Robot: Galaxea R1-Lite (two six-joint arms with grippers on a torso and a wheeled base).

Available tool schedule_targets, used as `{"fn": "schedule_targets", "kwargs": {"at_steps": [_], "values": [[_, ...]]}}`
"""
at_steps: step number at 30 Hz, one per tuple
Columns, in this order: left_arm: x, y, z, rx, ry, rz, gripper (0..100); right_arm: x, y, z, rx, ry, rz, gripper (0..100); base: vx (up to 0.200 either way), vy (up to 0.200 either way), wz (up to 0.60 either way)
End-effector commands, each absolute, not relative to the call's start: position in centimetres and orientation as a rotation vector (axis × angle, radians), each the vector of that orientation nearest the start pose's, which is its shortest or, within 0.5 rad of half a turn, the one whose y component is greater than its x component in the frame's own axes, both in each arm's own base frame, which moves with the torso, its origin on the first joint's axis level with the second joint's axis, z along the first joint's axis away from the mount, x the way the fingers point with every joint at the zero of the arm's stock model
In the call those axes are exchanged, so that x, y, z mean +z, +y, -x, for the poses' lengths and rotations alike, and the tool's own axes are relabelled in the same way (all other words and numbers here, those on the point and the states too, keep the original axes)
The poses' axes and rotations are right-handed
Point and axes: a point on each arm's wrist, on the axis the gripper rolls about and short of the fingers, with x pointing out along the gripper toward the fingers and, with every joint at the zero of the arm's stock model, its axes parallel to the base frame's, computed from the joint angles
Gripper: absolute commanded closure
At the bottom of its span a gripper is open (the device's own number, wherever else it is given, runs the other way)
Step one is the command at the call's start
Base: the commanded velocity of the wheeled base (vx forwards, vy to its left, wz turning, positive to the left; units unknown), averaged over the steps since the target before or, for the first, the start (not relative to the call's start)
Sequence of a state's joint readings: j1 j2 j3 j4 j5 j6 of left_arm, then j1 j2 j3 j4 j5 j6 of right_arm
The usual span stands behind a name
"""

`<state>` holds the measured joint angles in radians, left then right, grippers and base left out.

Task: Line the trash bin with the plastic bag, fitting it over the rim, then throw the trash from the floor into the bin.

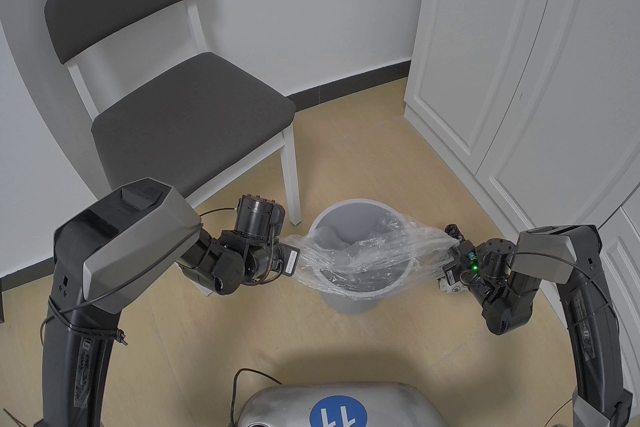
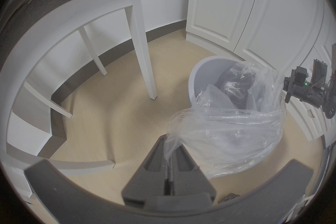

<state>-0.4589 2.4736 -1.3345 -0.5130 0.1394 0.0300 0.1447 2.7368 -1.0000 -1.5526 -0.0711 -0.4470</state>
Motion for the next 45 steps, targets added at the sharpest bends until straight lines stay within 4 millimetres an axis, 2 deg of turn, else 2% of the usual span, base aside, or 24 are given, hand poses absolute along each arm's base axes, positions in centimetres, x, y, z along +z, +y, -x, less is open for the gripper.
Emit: {"fn": "schedule_targets", "kwargs": {"at_steps": [1,5,6,13,14,15,21,25,27,30,35,38,43,45], "values": [[-0.2,-20.2,-41.4,-0.319,0.596,-0.214,100,-8.7,6.0,-41.8,0.112,0.151,0.464,100,0.000,0.000,0.00],[-0.2,-20.1,-41.3,-0.319,0.597,-0.216,100,-8.8,6.0,-41.8,0.113,0.153,0.458,100,0.000,0.000,0.00],[-0.2,-20.2,-41.3,-0.321,0.600,-0.217,100,-8.8,6.0,-41.8,0.113,0.153,0.456,0,0.000,0.000,0.00],[-0.3,-20.3,-41.0,-0.327,0.606,-0.221,100,-8.3,5.6,-40.5,0.138,0.193,0.428,0,0.000,0.000,0.00],[-0.2,-20.3,-40.9,-0.327,0.605,-0.222,100,-7.9,5.3,-39.4,0.195,0.217,0.417,0,0.000,0.000,0.00],[-0.2,-20.3,-40.9,-0.327,0.605,-0.222,100,-7.9,5.3,-39.2,0.211,0.219,0.413,0,0.000,0.000,0.00],[0.3,-20.2,-40.7,-0.329,0.600,-0.220,100,-6.4,3.1,-37.6,0.385,0.223,0.341,0,0.000,0.000,0.00],[0.4,-20.2,-40.7,-0.330,0.598,-0.219,100,-6.2,1.8,-36.8,0.520,0.234,0.218,0,0.000,0.000,0.00],[0.4,-20.2,-40.7,-0.330,0.598,-0.219,100,-6.2,1.8,-36.8,0.520,0.234,0.218,0,0.000,0.000,0.00],[0.3,-20.1,-40.8,-0.336,0.601,-0.216,100,-6.1,-0.3,-36.0,0.669,0.261,0.031,0,0.000,0.000,0.00],[0.1,-20.2,-40.8,-0.338,0.604,-0.216,100,-6.4,-2.3,-36.0,0.702,0.271,-0.058,0,0.000,0.000,0.00],[0.0,-20.2,-40.8,-0.337,0.605,-0.217,100,-6.1,-2.4,-36.4,0.693,0.262,-0.075,0,0.000,0.000,0.00],[0.0,-20.2,-40.8,-0.338,0.607,-0.216,100,-4.2,-1.8,-37.0,0.653,0.225,-0.076,0,0.000,0.000,0.00],[-0.2,-20.2,-40.7,-0.338,0.613,-0.216,100,-2.5,-0.7,-37.5,0.574,0.199,-0.090,0,0.000,0.000,0.00]]}}
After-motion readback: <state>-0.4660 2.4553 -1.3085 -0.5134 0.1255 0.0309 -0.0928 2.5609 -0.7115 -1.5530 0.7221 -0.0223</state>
